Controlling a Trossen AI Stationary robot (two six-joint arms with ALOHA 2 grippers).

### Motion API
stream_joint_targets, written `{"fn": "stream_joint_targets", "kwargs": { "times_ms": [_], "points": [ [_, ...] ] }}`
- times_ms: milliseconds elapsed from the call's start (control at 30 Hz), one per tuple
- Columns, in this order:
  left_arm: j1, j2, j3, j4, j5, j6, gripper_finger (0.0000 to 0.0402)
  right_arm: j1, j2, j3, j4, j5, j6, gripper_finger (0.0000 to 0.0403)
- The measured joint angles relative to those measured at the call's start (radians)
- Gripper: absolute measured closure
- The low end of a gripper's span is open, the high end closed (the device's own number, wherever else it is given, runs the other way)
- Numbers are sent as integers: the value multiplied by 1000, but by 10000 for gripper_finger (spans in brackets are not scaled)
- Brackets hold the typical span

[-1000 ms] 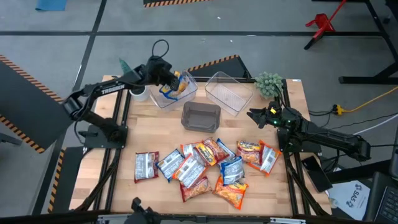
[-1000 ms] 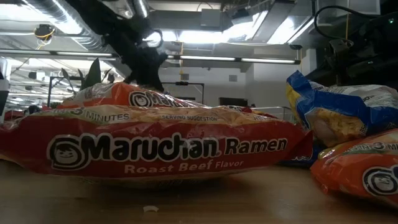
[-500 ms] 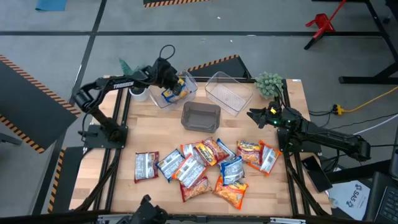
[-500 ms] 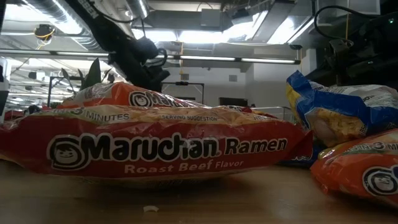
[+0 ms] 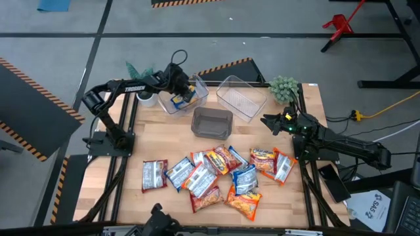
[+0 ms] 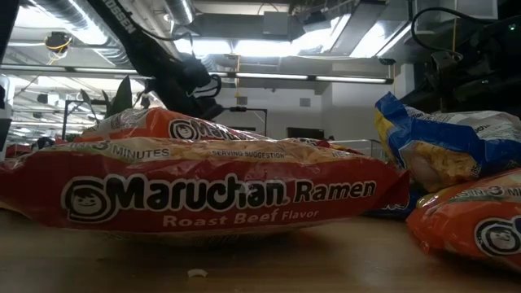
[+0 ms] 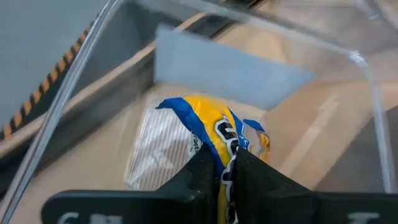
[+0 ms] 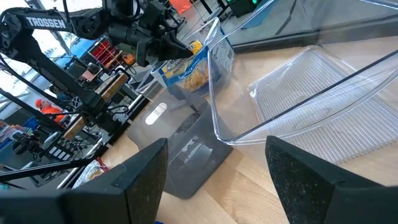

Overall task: Sort Maruchan noodles
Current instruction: Put the blue noodle pack into the left transparent bin, then put the red noodle pack into the gray bin

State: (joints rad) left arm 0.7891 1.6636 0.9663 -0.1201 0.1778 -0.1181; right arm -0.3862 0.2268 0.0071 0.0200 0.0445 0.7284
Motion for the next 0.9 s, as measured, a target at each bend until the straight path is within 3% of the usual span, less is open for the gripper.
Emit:
{"fn": "stream_joint_targets", "kwargs": {
  "times_ms": [133, 533, 733, 900],
  "points": [
    [-1, 0, 0, 71, 36, 63, 331, 0, 0, 0, 0, 0, 0, 146],
    [-4, -21, 0, 83, 7, 114, 254, 0, 0, 0, 0, 0, 0, 146],
    [-4, -137, 0, 70, -67, 172, 244, 0, 0, 0, 0, 0, 0, 146],
    [-23, -312, 0, -73, 13, 71, 244, 0, 0, 0, 0, 0, -1, 146]
  ]
}}
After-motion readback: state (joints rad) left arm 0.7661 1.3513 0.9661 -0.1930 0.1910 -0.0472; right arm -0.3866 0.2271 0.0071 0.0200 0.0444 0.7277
